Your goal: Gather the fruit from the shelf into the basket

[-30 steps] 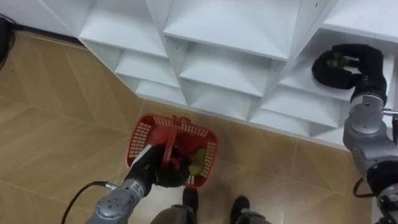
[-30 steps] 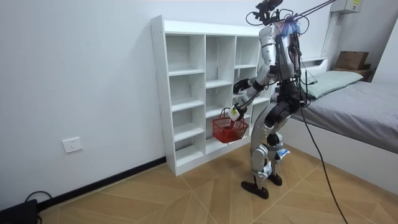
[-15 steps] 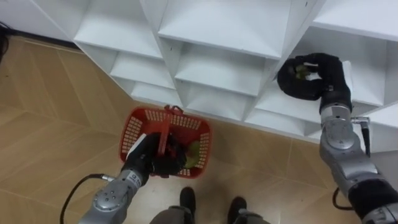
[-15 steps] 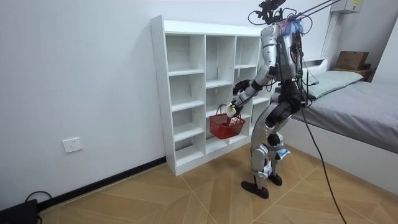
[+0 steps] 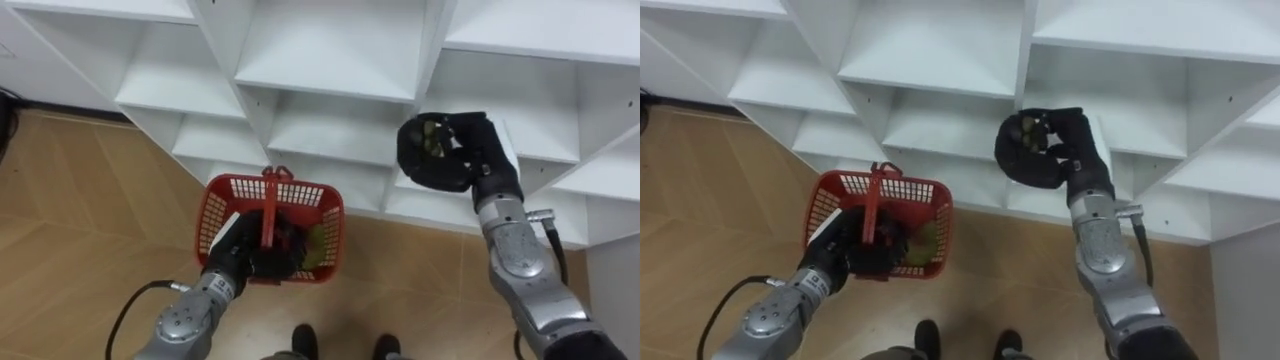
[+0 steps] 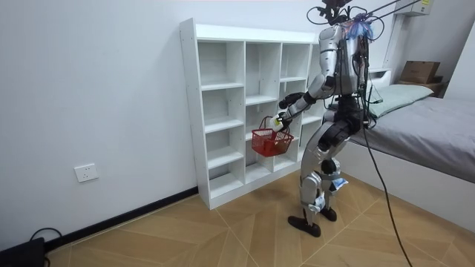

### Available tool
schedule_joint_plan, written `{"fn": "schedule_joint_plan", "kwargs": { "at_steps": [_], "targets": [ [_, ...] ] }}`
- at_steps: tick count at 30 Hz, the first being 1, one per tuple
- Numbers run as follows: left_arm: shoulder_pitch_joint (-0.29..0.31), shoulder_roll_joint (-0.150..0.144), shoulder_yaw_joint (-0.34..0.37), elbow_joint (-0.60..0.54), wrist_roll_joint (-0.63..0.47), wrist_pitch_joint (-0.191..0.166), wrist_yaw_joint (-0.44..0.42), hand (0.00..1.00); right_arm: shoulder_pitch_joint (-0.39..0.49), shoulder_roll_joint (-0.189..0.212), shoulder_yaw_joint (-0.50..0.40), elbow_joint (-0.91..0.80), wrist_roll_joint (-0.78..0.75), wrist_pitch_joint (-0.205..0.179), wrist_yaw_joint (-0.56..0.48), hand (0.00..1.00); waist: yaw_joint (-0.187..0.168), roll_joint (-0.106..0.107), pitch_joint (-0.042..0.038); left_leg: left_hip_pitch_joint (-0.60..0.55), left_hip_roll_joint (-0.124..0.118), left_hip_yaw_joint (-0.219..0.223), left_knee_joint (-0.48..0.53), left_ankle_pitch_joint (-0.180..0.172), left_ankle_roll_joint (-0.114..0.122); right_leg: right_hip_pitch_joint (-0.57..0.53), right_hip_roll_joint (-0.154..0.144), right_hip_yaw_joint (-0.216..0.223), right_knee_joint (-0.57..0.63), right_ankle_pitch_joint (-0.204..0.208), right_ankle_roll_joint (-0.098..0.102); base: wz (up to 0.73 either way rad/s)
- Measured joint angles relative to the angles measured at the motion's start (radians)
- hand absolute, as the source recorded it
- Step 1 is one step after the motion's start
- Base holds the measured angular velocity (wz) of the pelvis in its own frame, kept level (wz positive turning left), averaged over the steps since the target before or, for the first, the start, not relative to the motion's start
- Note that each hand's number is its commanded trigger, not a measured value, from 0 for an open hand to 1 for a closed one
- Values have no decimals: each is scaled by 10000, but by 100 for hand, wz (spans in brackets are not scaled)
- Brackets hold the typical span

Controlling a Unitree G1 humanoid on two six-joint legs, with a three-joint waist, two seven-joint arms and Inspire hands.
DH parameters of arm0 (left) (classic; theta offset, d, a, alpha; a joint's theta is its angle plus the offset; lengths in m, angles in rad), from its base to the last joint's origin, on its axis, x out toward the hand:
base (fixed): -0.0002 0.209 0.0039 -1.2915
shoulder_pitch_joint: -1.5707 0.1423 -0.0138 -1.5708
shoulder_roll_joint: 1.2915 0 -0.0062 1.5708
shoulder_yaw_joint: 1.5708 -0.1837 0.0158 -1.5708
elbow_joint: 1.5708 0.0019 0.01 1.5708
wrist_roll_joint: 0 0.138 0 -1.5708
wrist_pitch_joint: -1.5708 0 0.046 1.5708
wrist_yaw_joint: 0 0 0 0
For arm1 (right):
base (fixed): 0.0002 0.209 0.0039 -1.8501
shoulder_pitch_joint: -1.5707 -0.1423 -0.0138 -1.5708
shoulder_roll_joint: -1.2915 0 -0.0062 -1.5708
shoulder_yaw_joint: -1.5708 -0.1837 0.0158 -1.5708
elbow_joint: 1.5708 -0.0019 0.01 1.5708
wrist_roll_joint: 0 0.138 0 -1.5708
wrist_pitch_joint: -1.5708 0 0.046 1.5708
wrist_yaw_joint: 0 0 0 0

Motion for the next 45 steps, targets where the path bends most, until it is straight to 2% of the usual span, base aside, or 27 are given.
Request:
{"fn": "schedule_joint_plan", "kwargs": {
  "at_steps": [5, 12, 18, 23, 38, 45],
  "targets": [
    [123, -58, -1, -87, -1, -21, -35, 100, 450, 14, 374, -468, 2, -45, 705, 100, 23, 0, 1, 79, -3, -5, -76, 10, -28, 21, 31, 79, 13, -27, -19, 0],
    [130, -233, 0, -104, -2, -31, -51, 100, 538, 80, 404, -468, 10, -42, 1293, 100, -5, -18, 13, 80, -20, -3, -81, 7, -28, 15, 15, 91, 33, -52, 2, 0],
    [130, -236, 35, -104, -1, -86, -52, 100, 552, 421, 418, -467, -500, -25, 1844, 100, 0, -41, 28, 76, -4, 63, -77, 4, -30, -33, 33, 166, 59, -53, 1, -2],
    [136, -238, 67, -107, -2, -285, -55, 100, 575, 644, 430, -464, -778, -24, 2224, 100, -3, -54, 35, 69, 11, 151, -84, -4, -26, -86, 40, 245, 77, -52, 2, -3],
    [192, -254, 27, -300, -19, -308, -368, 100, 920, 811, 724, -439, -772, 12, 2868, 100, -14, -33, 43, 30, 29, 157, -62, -40, -19, -65, 36, 185, 35, -56, 10, 0],
    [271, -321, 25, -300, -21, -308, -668, 100, 920, 815, 723, -425, -788, 97, 3041, 100, 27, 40, 88, 4, 38, 147, -57, -40, -18, -61, 37, 140, 31, -56, 10, 1]
  ]
}}
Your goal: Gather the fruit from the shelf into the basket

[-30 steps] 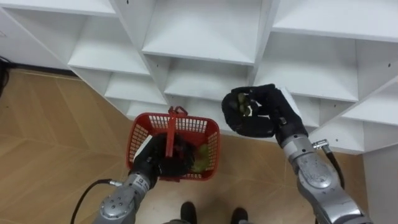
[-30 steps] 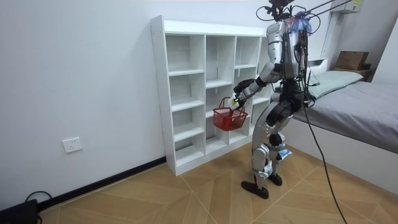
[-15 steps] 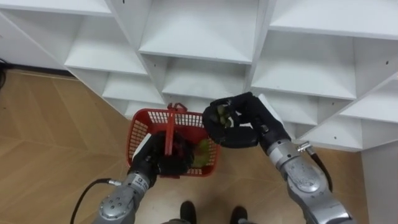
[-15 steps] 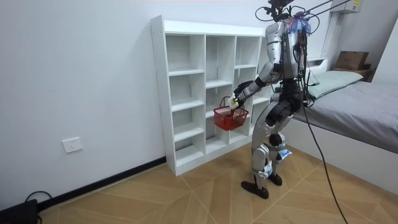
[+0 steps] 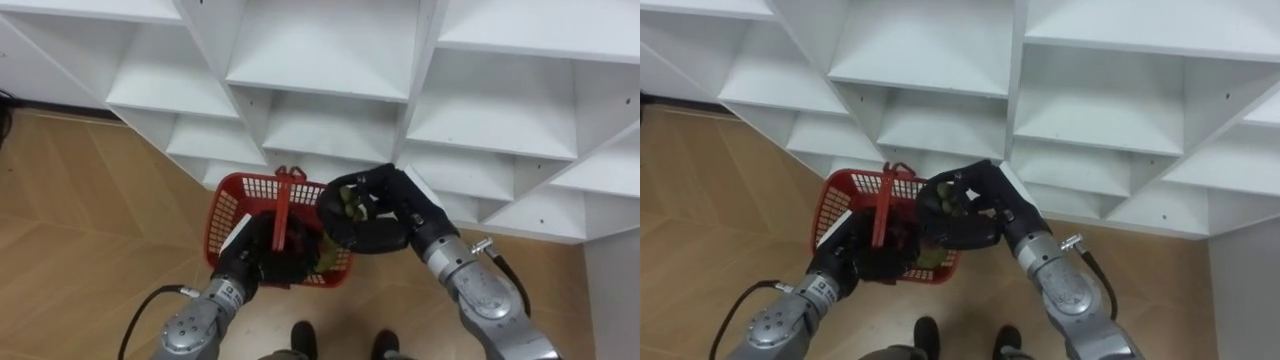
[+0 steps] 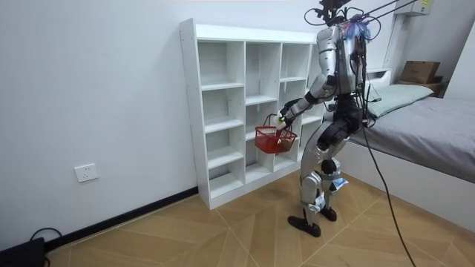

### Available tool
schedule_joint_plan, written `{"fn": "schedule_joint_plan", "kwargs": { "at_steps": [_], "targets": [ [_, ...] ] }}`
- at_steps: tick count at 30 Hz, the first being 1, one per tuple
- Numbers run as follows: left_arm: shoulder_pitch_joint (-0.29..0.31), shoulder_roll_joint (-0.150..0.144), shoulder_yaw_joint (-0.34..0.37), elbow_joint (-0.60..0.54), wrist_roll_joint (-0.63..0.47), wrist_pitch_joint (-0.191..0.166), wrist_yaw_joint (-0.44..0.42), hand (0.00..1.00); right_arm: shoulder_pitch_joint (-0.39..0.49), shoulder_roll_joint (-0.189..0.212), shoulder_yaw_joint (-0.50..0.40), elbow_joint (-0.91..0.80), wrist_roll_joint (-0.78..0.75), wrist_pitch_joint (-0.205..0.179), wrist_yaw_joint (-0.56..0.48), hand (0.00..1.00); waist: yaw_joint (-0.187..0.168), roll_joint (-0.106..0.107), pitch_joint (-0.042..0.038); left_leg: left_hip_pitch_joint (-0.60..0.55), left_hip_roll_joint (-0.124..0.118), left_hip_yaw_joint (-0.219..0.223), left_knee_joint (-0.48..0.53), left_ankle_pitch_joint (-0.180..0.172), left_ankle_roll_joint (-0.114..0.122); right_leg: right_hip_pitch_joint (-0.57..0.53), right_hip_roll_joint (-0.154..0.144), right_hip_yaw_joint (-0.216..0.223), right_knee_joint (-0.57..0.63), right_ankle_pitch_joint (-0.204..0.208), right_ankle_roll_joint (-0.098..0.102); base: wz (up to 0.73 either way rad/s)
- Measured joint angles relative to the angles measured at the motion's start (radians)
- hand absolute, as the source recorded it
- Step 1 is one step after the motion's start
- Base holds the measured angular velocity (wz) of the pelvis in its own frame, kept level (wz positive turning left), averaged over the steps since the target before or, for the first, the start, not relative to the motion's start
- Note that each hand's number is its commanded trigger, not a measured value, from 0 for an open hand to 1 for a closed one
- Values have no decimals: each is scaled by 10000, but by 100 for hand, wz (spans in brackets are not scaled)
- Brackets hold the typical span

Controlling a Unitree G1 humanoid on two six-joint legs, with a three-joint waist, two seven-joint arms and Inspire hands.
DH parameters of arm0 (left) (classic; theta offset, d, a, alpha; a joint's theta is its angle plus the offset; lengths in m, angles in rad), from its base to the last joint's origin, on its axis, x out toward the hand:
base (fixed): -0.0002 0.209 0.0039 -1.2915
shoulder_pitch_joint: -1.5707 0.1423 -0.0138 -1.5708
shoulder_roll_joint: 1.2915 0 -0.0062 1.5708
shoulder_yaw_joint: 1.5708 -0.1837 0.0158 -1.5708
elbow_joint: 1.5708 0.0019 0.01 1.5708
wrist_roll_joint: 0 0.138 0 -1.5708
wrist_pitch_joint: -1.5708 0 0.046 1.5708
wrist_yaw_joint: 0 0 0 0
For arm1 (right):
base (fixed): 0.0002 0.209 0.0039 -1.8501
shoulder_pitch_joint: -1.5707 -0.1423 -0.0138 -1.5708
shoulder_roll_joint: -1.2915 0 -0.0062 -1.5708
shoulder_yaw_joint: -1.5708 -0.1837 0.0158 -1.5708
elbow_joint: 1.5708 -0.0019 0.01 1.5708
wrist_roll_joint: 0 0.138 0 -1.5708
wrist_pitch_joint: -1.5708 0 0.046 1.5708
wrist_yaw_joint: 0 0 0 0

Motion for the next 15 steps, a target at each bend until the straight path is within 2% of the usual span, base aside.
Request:
{"fn": "schedule_joint_plan", "kwargs": {
  "at_steps": [10, 15],
  "targets": [
    [91, -112, 1, -61, -122, 1, -285, 100, -12, 49, -14, 78, -76, 14, 156, 100, -2, -1, 0, -81, -3, -45, 16, 0, 0, -24, -2, -65, -20, -1, 1, 1],
    [89, -114, -1, -79, -122, 1, -312, 100, -13, 54, -13, 81, -105, 211, 222, 100, -4, -3, 1, -93, -3, -46, 17, 0, 0, -25, -4, -78, -11, -1, 1, 0]
  ]
}}
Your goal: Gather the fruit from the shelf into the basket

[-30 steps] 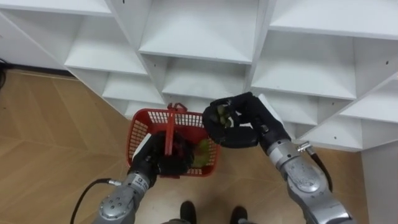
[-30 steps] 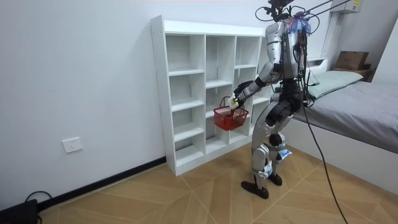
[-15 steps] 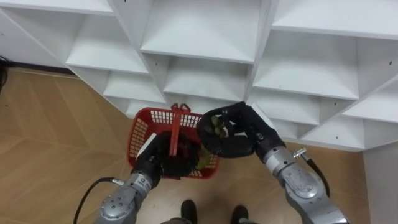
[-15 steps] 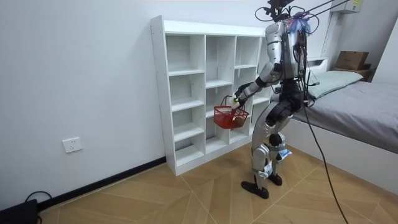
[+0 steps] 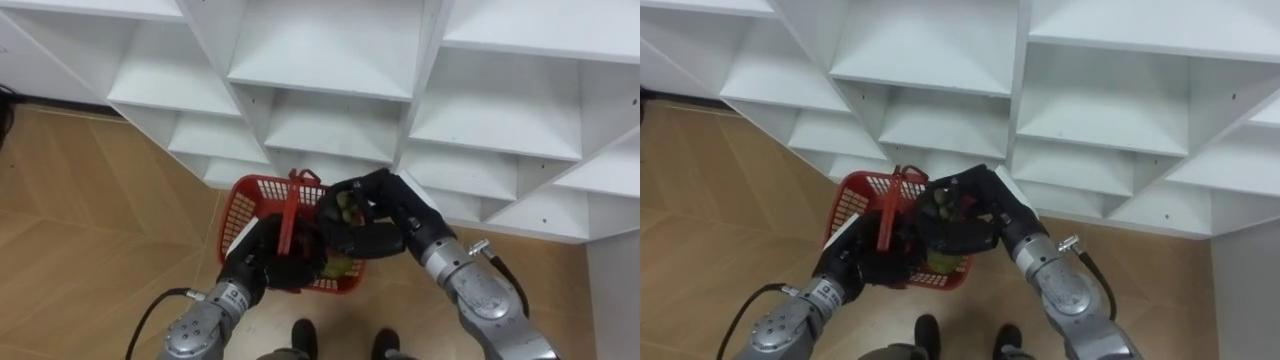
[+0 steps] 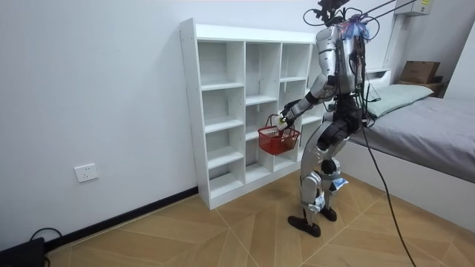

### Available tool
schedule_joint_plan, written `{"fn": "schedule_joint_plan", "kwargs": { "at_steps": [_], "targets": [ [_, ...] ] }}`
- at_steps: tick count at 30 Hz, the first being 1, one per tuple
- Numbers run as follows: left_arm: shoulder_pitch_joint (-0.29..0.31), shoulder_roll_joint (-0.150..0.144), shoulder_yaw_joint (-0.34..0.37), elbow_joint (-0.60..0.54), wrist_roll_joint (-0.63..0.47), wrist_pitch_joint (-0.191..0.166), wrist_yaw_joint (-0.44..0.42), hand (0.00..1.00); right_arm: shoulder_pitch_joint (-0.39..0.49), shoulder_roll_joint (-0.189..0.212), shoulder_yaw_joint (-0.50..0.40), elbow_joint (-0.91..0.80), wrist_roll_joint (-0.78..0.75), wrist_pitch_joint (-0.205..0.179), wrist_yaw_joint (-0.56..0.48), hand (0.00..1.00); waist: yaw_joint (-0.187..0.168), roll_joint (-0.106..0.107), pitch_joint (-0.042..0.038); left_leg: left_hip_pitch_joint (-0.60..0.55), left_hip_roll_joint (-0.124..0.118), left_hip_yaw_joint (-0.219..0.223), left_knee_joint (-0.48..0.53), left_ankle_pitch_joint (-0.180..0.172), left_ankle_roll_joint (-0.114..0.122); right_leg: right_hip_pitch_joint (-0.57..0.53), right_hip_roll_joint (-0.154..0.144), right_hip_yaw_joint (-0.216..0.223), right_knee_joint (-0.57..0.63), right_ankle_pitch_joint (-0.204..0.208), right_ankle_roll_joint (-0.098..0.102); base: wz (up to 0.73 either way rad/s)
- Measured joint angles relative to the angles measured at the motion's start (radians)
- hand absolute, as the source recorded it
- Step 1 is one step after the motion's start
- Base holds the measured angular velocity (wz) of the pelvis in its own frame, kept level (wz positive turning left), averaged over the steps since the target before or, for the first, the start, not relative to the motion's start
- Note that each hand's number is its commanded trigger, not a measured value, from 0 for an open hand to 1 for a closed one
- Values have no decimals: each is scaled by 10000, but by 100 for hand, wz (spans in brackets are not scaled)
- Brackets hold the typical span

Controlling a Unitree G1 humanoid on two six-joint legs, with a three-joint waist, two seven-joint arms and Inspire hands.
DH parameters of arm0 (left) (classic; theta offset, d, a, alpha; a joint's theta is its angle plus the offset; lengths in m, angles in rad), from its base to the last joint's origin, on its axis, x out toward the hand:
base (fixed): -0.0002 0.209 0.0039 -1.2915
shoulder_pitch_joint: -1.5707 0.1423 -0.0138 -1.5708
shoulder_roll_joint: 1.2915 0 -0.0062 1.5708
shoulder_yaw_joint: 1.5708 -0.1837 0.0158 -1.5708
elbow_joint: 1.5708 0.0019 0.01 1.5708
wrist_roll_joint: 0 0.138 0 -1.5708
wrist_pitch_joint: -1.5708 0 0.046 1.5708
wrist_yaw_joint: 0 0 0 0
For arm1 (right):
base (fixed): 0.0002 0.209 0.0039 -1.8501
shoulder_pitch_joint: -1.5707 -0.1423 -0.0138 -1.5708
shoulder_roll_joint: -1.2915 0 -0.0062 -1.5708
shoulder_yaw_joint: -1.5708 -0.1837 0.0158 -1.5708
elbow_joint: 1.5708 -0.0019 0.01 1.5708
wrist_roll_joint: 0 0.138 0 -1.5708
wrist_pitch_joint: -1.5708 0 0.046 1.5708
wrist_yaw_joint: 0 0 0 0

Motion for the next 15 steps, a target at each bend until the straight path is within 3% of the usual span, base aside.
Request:
{"fn": "schedule_joint_plan", "kwargs": {
  "at_steps": [1, 2, 4, 5, 6, 15],
  "targets": [
    [0, 0, 1, -13, 0, 0, -1, 100, 1, 1, 0, 0, -11, 6, 3, 100, -1, -1, 0, -4, 0, -1, 0, 0, 0, -1, 0, -2, -2, 0, 0, 0],
    [-1, 0, 1, -16, 0, 0, -5, 100, 0, 1, 0, 0, -37, 6, 5, 75, -2, -1, 0, -3, 0, 0, 0, 0, 0, -1, -1, -3, 0, -1, 1, 0],
    [0, 2, 1, -16, 0, 0, -27, 100, 0, 1, 0, 0, -76, 7, 4, 53, -2, -2, 1, -4, 0, 2, 0, 0, 0, -1, -2, -4, 1, 0, 1, 0],
    [0, 3, 1, -16, 0, 0, -60, 100, 0, 1, 0, 0, -87, 9, 5, 20, -2, -2, 1, -4, 0, 4, 0, 0, 0, -1, -2, -4, 1, -1, 1, 0],
    [1, 5, 1, -15, 0, 1, -66, 100, -1, 2, -1, -1, -87, 9, 4, 0, -2, -2, 1, -4, 0, 5, 0, 0, 0, -1, -3, -5, 1, -1, 1, 0],
    [9, 44, 4, -15, 4, 31, -72, 100, -20, 5, -7, -3, -136, 50, 1, 0, -6, -7, 5, -9, -6, 2, 13, 0, 1, -9, -21, -17, 3, -6, 7, 0]
  ]
}}
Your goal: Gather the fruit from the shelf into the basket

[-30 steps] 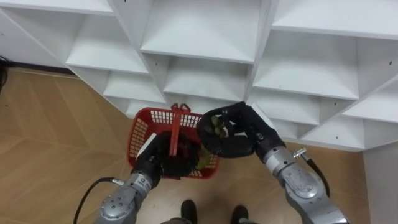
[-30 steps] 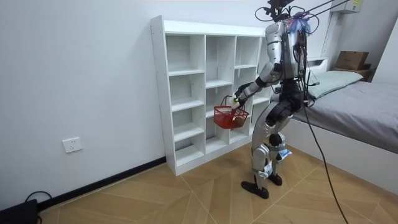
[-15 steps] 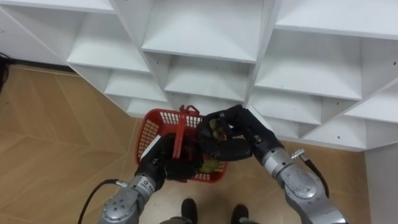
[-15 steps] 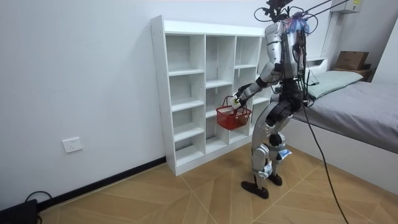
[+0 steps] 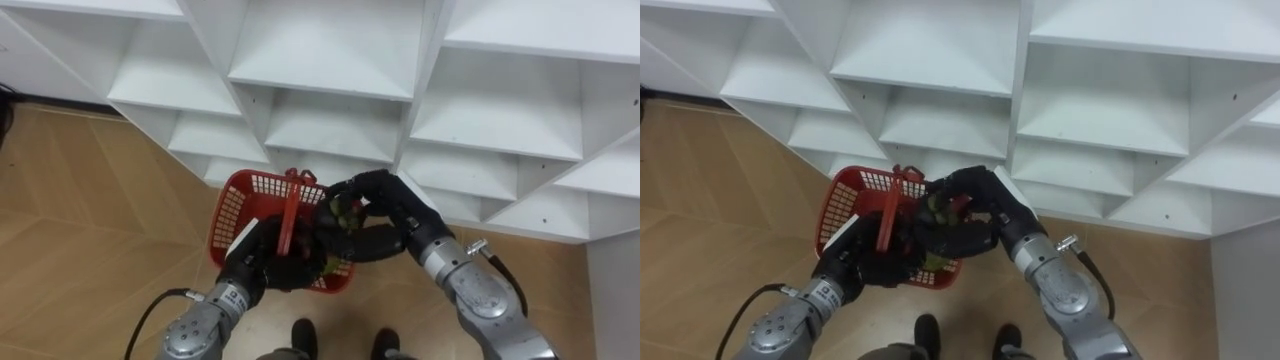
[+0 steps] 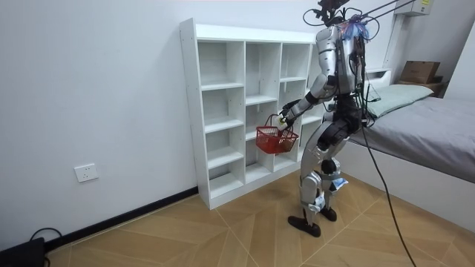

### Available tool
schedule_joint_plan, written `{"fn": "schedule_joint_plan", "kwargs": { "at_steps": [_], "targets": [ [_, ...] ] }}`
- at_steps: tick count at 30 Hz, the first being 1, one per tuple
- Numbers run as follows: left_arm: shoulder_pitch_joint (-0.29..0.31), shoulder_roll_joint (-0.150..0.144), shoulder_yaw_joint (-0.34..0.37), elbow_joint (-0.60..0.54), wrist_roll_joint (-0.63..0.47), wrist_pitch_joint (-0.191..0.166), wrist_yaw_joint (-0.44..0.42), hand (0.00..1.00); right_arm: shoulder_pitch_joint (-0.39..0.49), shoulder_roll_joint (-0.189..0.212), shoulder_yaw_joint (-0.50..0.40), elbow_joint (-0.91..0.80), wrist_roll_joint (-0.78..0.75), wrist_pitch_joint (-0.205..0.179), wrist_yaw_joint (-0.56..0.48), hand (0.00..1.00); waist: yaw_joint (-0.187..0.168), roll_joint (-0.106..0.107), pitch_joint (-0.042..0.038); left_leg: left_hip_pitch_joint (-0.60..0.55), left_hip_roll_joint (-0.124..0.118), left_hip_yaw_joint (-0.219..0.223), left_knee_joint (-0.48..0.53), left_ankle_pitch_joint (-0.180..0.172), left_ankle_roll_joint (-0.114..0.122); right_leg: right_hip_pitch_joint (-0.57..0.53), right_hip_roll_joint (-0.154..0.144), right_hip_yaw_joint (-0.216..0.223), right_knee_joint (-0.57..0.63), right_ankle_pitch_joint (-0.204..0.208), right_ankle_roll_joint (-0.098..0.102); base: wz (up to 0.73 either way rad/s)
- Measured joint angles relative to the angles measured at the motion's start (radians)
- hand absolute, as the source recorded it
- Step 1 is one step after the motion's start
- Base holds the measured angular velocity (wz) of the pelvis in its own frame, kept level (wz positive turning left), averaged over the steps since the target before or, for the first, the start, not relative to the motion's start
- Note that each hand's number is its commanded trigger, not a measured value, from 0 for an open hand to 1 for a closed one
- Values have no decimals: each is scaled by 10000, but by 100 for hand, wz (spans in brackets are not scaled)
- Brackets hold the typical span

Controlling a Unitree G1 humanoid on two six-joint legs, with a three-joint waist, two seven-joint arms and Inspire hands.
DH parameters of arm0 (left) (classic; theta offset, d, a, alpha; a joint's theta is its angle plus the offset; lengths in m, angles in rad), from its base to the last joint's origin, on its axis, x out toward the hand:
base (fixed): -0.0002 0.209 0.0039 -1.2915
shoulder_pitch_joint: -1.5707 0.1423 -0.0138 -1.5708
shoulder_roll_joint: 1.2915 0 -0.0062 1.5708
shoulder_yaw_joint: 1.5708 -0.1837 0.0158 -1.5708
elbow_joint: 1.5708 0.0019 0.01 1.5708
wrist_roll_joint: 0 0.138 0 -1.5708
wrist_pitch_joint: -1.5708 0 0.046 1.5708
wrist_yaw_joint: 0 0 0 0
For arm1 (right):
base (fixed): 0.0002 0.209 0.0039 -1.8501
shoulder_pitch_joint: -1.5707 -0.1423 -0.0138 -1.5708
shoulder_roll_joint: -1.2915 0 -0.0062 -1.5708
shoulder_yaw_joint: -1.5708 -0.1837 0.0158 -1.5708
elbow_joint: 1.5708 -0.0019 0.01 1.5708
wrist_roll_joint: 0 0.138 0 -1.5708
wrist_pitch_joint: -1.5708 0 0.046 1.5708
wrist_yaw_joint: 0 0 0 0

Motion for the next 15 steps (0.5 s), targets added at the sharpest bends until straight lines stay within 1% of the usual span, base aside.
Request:
{"fn": "schedule_joint_plan", "kwargs": {
  "at_steps": [2, 15],
  "targets": [
    [0, -1, 0, 0, 0, 0, 0, 100, -1, -6, -3, 0, -12, 56, -1, 0, -1, 0, 0, 0, 0, 1, 4, -1, 1, -1, -2, -1, 1, 0, 0, 0],
    [29, -1, -2, 2, 1, 1, -22, 100, 1, -29, -3, -1, -117, 58, 5, 0, -20, -1, 0, -7, 2, 2, 3, -1, 2, -1, -3, -14, 0, -1, 0, 0]
  ]
}}
